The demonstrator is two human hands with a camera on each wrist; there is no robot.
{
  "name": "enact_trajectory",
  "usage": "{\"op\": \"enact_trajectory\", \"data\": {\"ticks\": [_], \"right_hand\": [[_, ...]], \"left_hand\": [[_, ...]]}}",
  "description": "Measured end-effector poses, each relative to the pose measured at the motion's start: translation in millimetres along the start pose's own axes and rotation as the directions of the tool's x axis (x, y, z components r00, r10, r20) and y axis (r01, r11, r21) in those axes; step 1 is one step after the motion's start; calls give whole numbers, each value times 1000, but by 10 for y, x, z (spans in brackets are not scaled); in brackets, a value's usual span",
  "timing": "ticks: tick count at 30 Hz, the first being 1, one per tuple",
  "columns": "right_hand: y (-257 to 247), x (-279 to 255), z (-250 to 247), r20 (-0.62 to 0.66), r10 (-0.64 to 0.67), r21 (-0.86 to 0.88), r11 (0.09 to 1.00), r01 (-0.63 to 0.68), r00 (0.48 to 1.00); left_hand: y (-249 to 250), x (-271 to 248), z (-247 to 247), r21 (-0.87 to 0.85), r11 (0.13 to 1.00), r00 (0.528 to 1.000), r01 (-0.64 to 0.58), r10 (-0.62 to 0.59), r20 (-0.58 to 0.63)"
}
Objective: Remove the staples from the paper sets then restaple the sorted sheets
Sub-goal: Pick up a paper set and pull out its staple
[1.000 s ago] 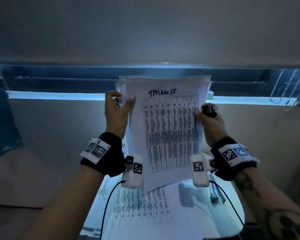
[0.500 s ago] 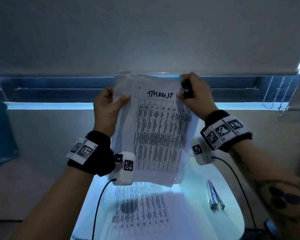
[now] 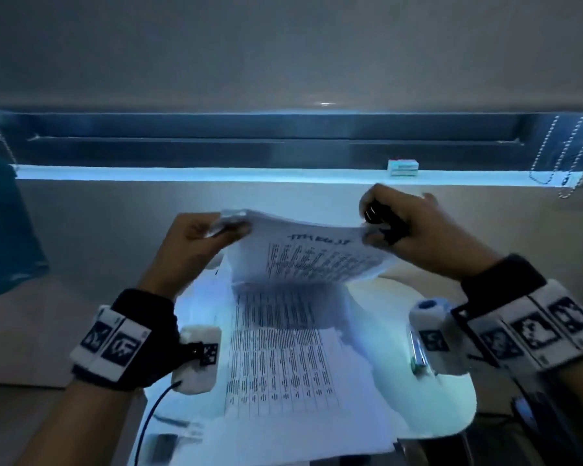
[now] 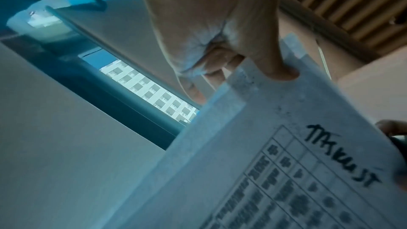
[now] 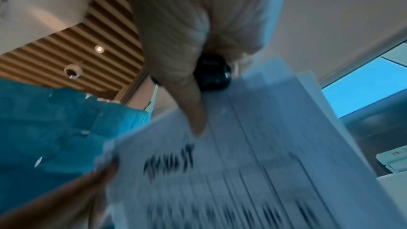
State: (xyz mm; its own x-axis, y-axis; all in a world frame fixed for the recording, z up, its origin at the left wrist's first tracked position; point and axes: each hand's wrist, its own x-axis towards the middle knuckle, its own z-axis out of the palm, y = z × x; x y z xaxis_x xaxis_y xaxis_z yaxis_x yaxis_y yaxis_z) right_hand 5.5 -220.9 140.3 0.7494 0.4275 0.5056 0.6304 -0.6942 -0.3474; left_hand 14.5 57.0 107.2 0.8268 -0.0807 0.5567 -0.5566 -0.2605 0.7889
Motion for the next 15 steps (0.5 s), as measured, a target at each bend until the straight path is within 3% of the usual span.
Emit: {"op": "enact_trajectory", "data": {"ticks": [2, 3, 7, 8, 10, 12, 13, 15], "right_hand": [[8, 49, -73, 255, 82, 106, 988, -113, 963], [27, 84, -72, 320, 112, 99, 984, -151, 941], [184, 190, 141, 357, 218, 78, 962, -262, 908], [208, 189, 199, 374, 223, 64, 962, -265, 900], [202, 154, 283, 398, 218, 8, 971, -241, 891], [146, 99, 329, 391, 194, -56, 981, -187, 900], [102, 70, 338, 381, 175, -77, 984, -157, 908], [-9, 25, 326, 346, 135, -104, 989, -105, 929]], "left_hand": [[-40, -39, 34, 66, 995, 996, 77, -80, 49], [-85, -61, 60, 81, 990, 992, 113, -117, 52], [-191, -144, 152, 131, 949, 944, 288, -304, 127], [-190, -157, 172, 240, 929, 946, 281, -311, 92], [-96, -194, 252, 485, 868, 990, 109, -141, 31], [183, -239, 397, 609, 785, 991, -111, 39, 131], [299, -267, 482, 684, 707, 971, -181, 20, 237], [424, -270, 671, 825, 486, 878, -288, -210, 430]]}}
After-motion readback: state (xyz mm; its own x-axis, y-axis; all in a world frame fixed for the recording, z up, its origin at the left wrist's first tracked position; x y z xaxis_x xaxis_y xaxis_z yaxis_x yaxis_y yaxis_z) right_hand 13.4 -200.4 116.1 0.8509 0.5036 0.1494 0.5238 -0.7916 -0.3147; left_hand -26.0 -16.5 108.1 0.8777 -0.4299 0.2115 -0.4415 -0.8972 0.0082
